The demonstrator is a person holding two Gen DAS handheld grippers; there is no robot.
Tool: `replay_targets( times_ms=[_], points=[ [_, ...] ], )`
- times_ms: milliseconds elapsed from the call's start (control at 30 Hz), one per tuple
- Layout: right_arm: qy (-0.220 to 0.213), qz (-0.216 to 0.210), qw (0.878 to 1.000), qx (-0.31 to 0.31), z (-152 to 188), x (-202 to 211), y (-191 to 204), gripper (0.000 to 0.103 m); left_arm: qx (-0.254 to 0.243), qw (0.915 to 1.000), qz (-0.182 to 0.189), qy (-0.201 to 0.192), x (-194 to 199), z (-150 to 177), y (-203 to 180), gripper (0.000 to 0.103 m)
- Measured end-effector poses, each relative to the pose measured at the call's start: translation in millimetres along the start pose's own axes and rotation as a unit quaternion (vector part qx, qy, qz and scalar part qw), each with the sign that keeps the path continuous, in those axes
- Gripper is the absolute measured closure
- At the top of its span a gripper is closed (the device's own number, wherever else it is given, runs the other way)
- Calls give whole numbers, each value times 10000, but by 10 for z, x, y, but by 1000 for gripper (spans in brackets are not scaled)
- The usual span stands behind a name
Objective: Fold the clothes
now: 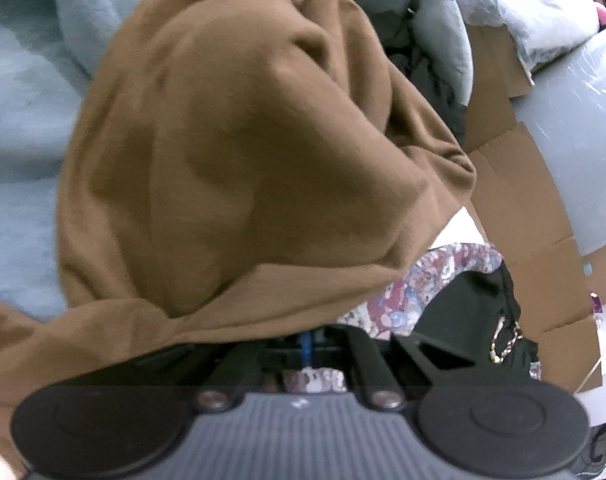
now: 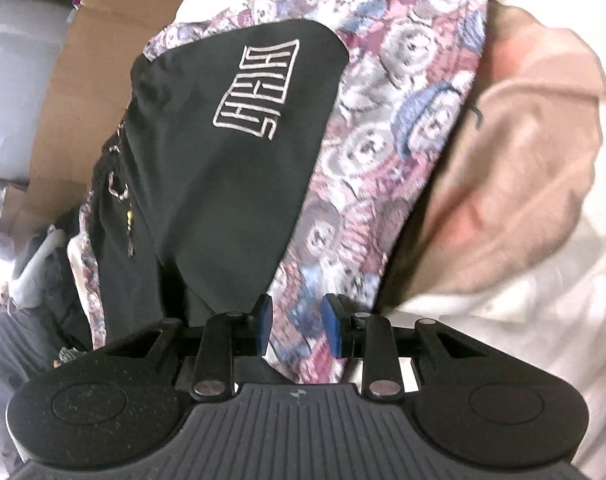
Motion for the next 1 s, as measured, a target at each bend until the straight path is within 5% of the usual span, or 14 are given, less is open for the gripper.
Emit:
replay_targets(
  times_ms=[233,533,700,1000],
  points=[
    [173,160,9997,65,135,-30,-26,72,224,9995,45,218,220,103,-60,99],
    [-12,-6,9994,335,4,227,402,71,-284,9987,402,164,408,110,-721,93],
    [-287,-60,9983,510,-219,436,622,62,-606,9965,544,173,284,75,-1224,82],
    [-410,606,9919,1040,-502,805,837,58,-1136,9917,492,360,281,126,-1835,74]
  ],
)
Point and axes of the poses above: each gripper's, at about its wrist camera, not at the fingertips, and x roughly against the way its jaws point, y to its left, z to its underside, the point moved 9 cm from there along -x, roughly the way its jaws point, and after that the axes turned 10 degrees about y, right-handed, at the moved point
